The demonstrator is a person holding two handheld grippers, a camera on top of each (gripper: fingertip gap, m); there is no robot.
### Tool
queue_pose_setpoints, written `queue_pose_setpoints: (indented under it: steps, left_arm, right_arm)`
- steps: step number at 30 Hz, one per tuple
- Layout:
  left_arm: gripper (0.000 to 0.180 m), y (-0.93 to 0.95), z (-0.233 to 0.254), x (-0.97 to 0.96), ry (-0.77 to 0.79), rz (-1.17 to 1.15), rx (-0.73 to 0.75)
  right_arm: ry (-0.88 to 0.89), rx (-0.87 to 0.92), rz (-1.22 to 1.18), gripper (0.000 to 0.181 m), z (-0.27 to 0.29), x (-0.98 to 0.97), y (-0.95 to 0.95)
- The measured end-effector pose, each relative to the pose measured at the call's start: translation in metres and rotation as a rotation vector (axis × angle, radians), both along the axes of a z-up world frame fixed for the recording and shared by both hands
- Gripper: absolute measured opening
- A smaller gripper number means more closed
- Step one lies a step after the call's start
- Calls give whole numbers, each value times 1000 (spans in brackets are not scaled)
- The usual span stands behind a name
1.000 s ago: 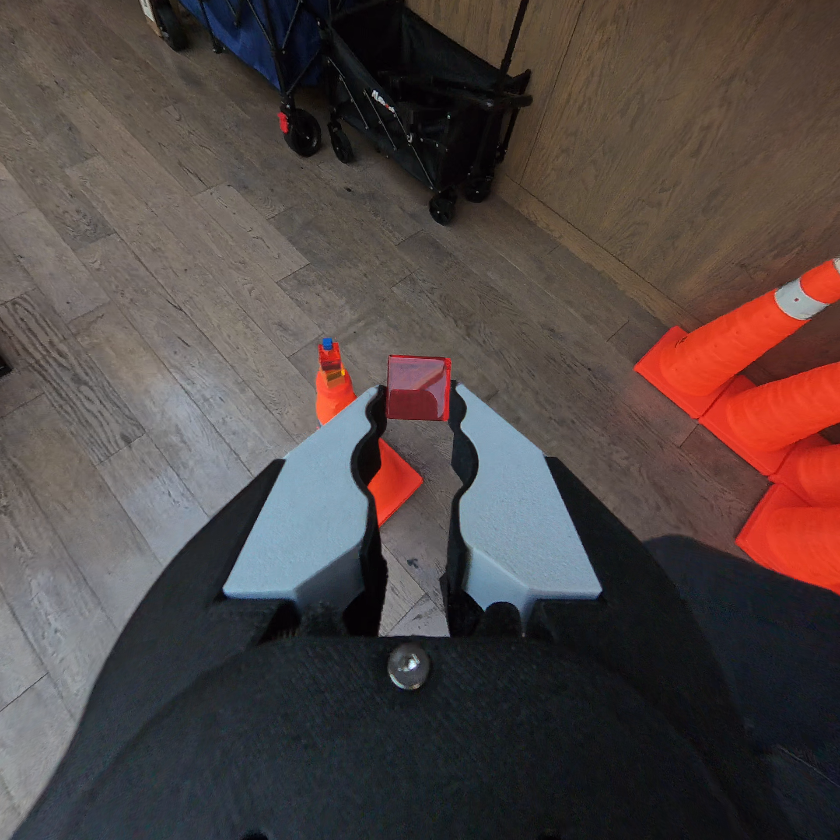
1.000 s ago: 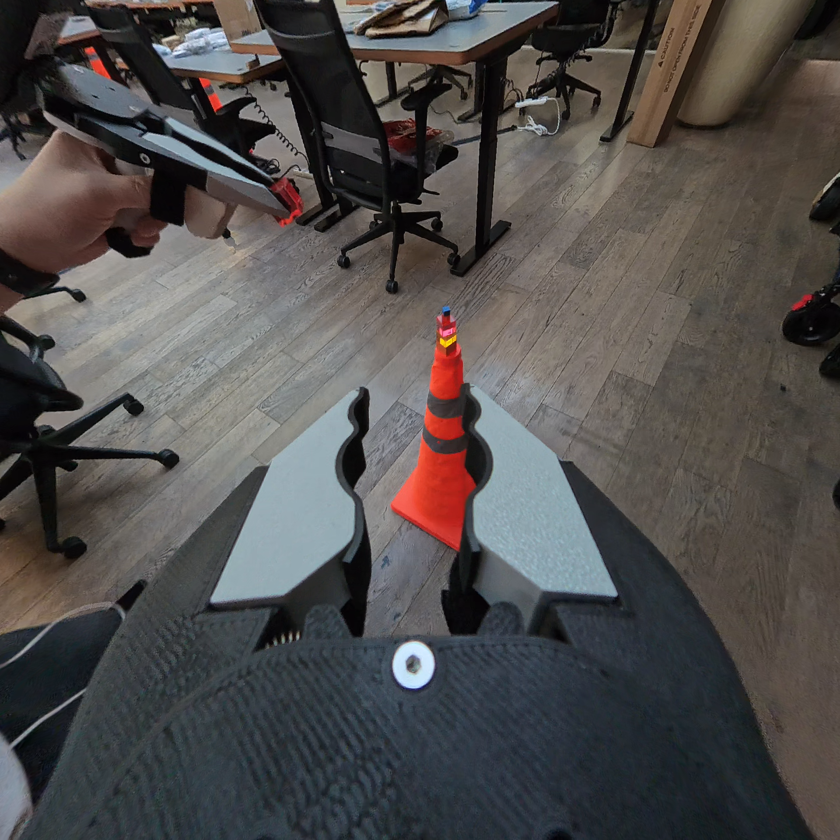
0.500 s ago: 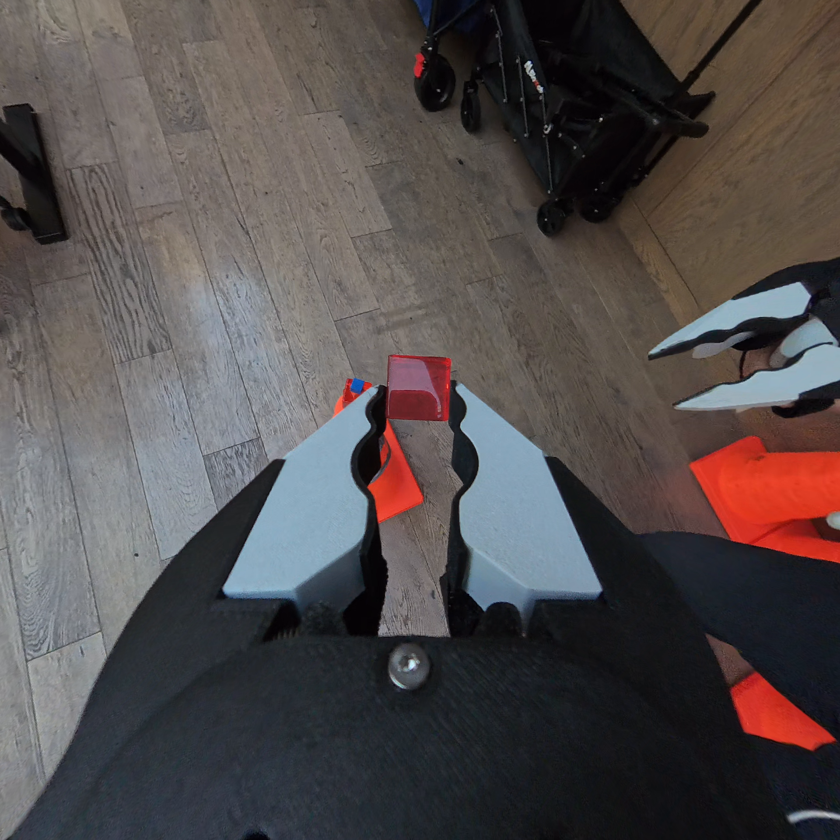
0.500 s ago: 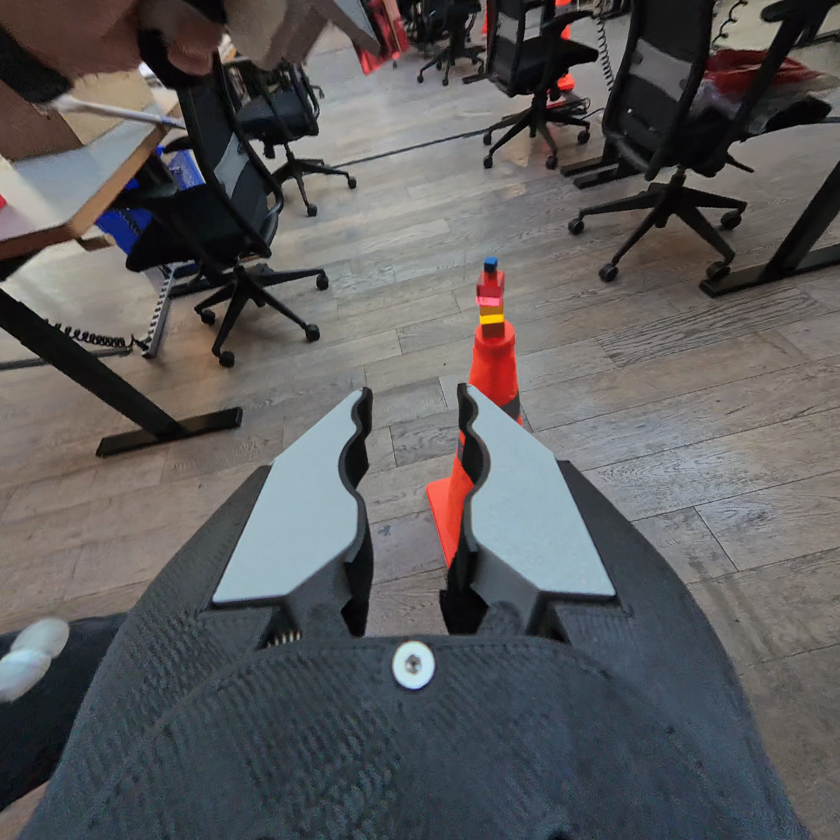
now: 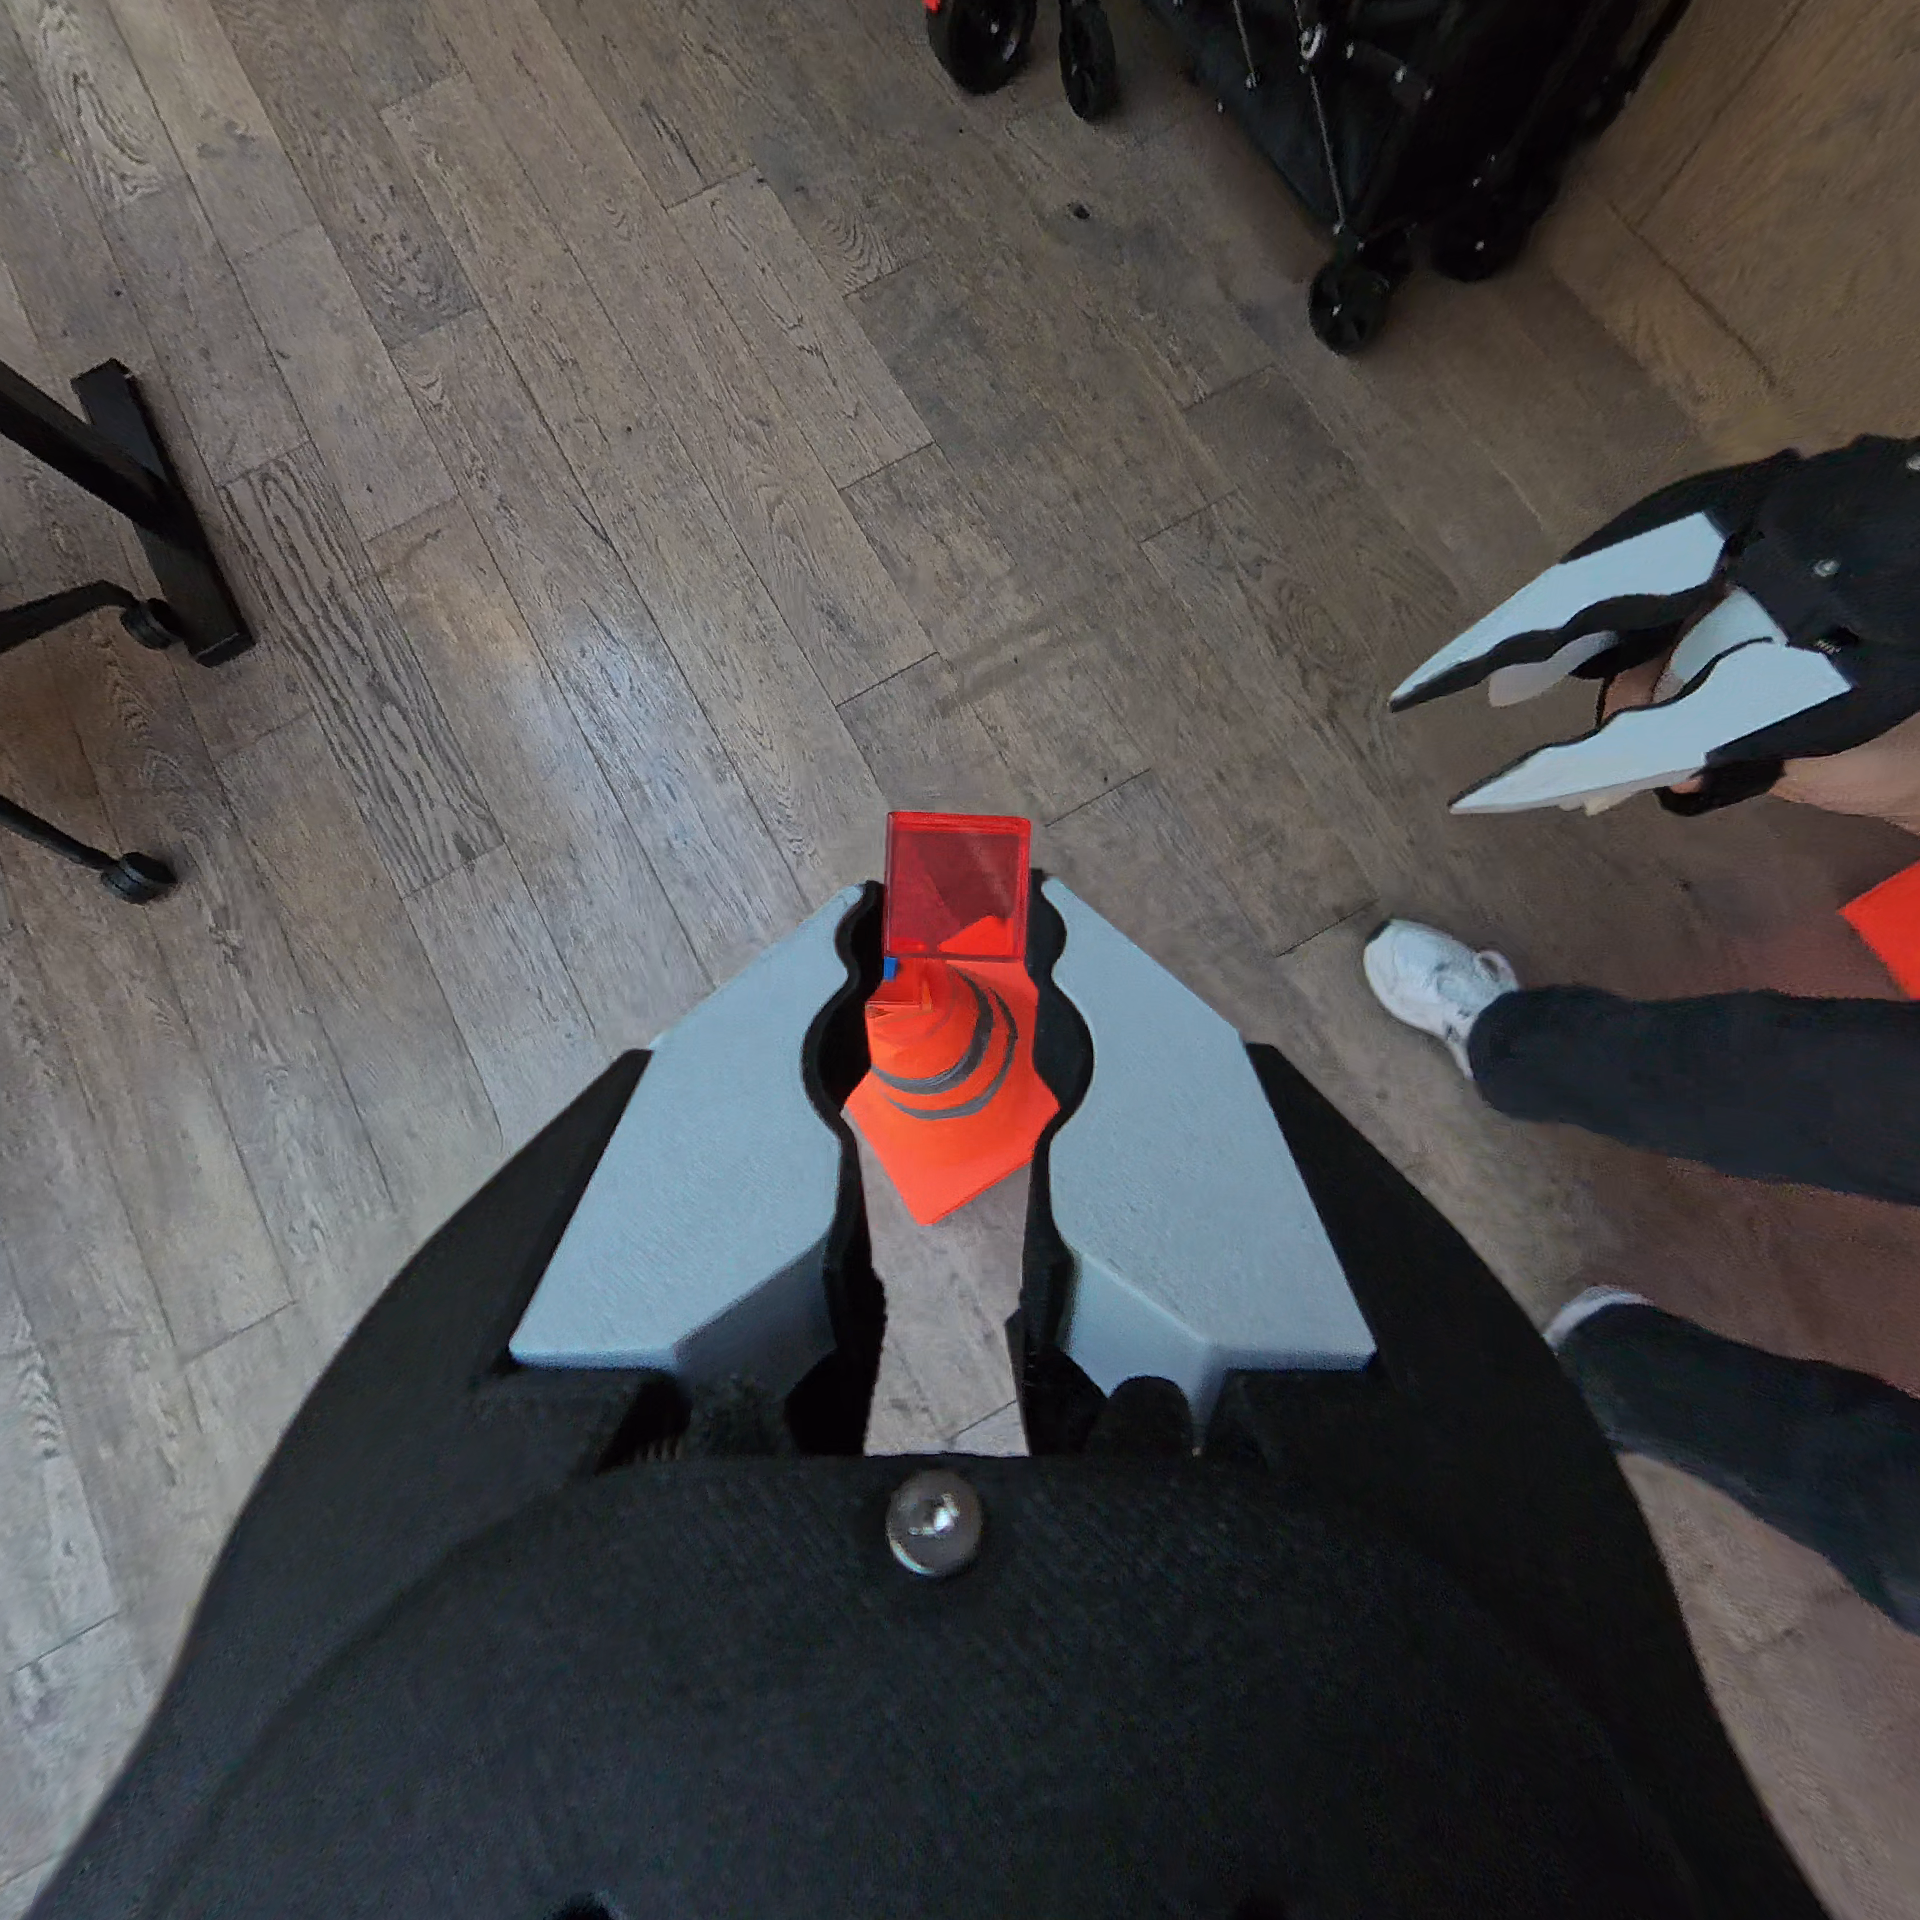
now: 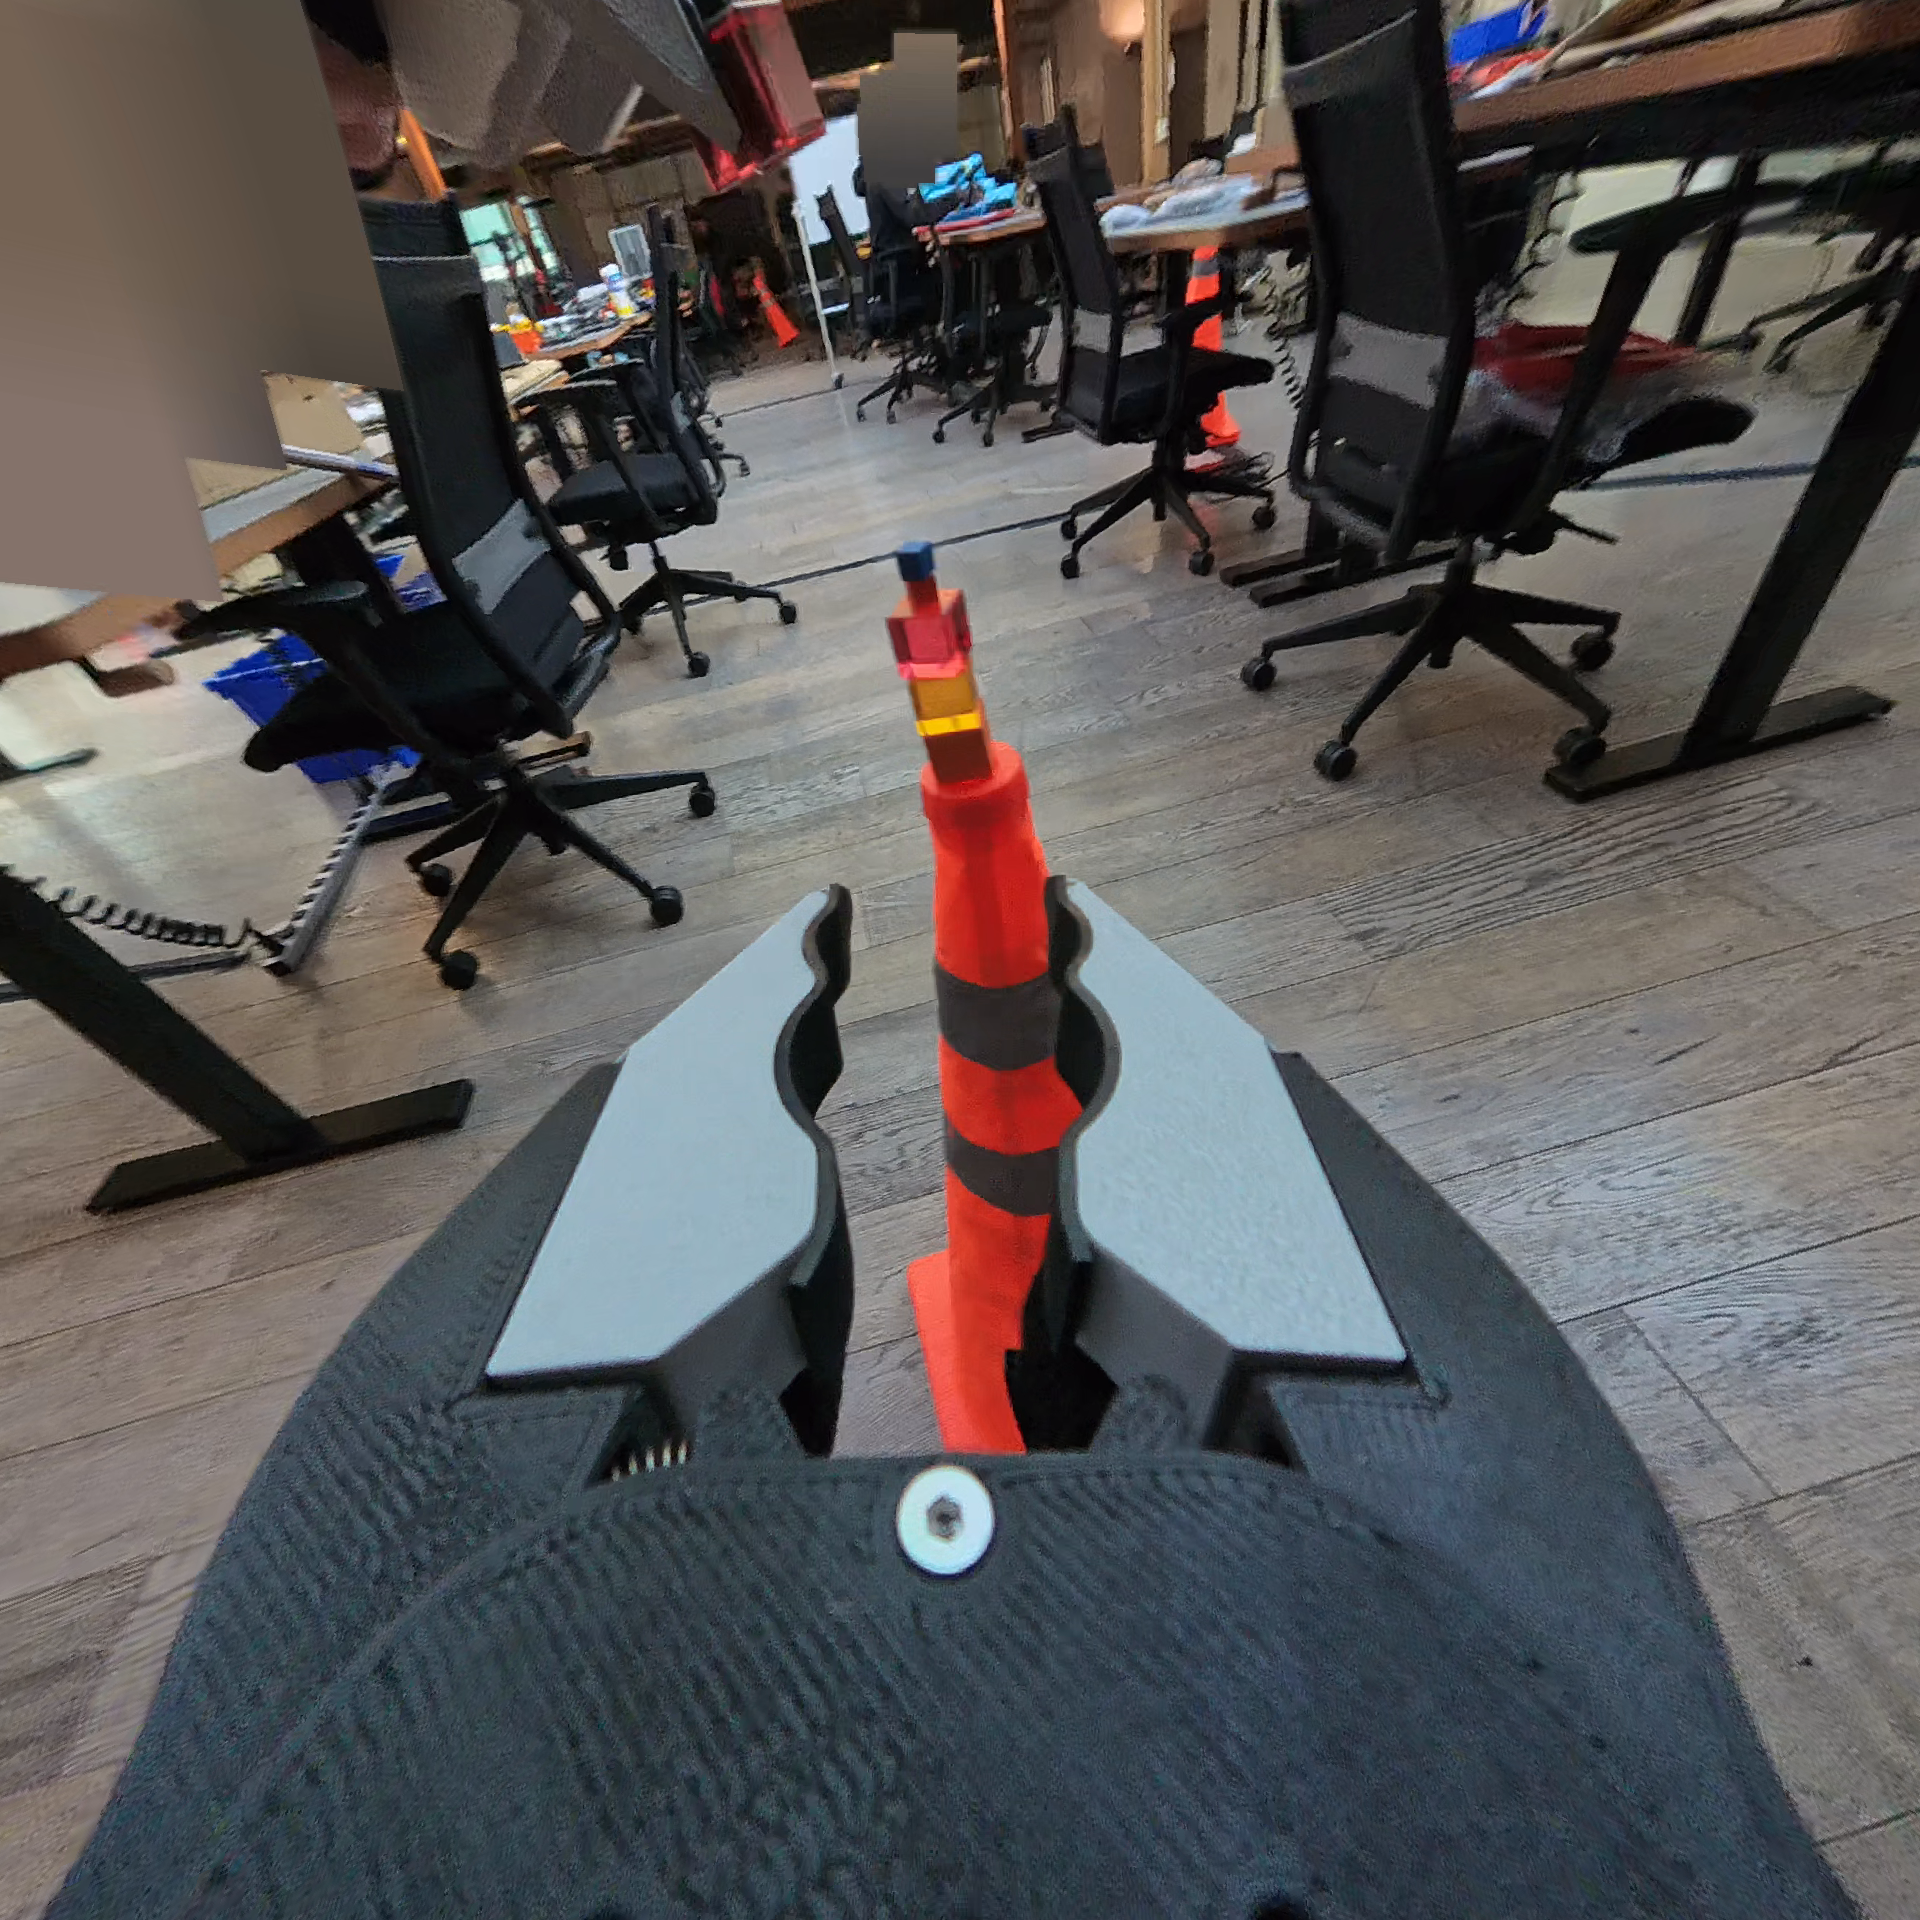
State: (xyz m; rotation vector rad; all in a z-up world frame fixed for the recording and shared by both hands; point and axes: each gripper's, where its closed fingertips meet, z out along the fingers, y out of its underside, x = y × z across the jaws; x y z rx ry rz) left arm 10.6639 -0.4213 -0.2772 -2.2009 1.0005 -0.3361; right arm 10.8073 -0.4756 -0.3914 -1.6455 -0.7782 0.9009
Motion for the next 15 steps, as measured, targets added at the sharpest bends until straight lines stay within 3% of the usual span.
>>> queue_pose_setpoints:
  steps: [2, 5, 10, 15]
  left_arm:
    - [25, 7, -16, -5, 82, -13, 35]
    - [25, 10, -34, -3, 73, 14, -1]
    - [25, 24, -52, -1, 111, 28, 4]
    - [25, 26, -65, -11, 101, 48, -1]
  right_arm:
    - [36, 52, -54, 36, -33, -3, 12]
    - [141, 94, -98, 34, -99, -12, 18]
    - [-51, 138, -79, 35, -227, -16, -28]
    - [87, -72, -112, 35, -276, -47, -41]
